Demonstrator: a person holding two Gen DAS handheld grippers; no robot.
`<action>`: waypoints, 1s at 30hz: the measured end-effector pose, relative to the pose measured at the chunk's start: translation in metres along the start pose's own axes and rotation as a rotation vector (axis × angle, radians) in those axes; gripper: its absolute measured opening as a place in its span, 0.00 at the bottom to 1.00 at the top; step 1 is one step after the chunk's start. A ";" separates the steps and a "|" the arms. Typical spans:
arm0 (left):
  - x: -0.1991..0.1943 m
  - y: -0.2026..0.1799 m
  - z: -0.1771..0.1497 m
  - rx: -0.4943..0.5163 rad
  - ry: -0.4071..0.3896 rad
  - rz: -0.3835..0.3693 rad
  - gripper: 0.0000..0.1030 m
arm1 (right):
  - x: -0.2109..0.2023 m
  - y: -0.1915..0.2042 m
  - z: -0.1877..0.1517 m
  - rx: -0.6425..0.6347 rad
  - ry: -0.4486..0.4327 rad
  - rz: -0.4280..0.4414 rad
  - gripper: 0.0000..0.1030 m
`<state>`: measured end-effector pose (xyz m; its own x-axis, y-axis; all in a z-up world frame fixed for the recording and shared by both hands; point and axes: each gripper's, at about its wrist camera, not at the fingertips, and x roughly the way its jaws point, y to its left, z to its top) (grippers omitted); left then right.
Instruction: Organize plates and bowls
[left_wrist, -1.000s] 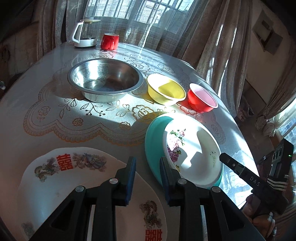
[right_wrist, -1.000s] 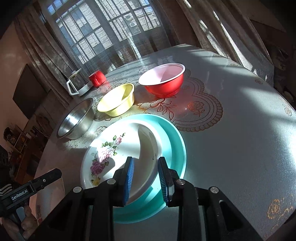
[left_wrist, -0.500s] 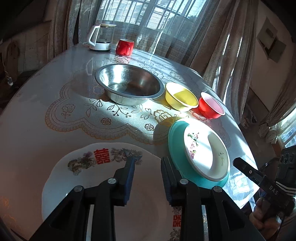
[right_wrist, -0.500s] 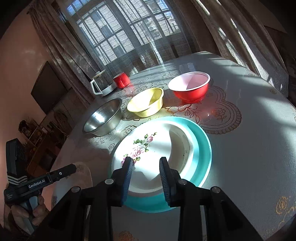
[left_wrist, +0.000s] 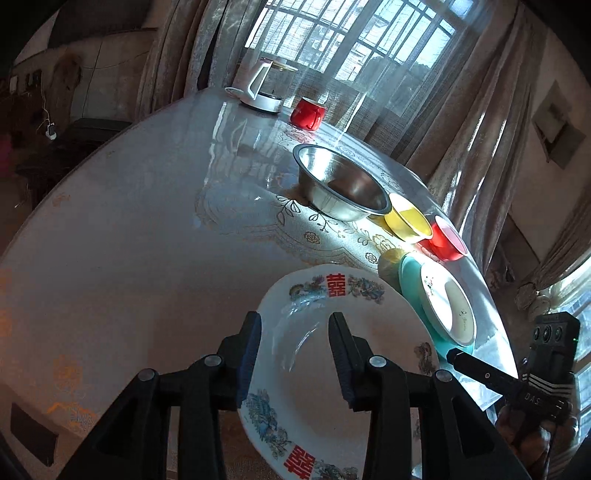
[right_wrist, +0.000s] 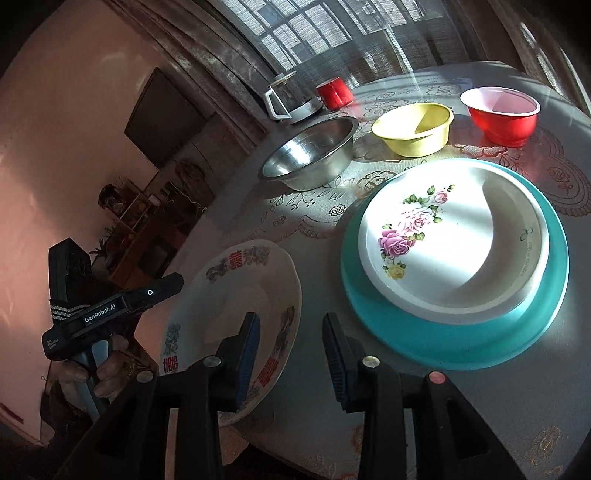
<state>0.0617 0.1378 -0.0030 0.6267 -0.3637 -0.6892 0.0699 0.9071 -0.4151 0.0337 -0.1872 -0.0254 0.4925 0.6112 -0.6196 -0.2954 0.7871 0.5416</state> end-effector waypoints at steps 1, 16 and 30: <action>-0.003 0.008 -0.003 -0.019 -0.005 -0.018 0.37 | 0.003 0.002 -0.002 -0.004 0.006 0.001 0.34; 0.009 0.028 -0.034 -0.032 0.040 -0.073 0.18 | 0.025 0.004 -0.013 -0.006 0.046 -0.020 0.34; 0.024 0.008 -0.036 0.075 0.051 0.058 0.24 | 0.039 0.002 -0.019 0.009 0.082 0.015 0.23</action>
<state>0.0494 0.1286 -0.0436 0.5909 -0.3187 -0.7411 0.0936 0.9395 -0.3294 0.0365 -0.1601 -0.0598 0.4194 0.6280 -0.6555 -0.2946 0.7772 0.5561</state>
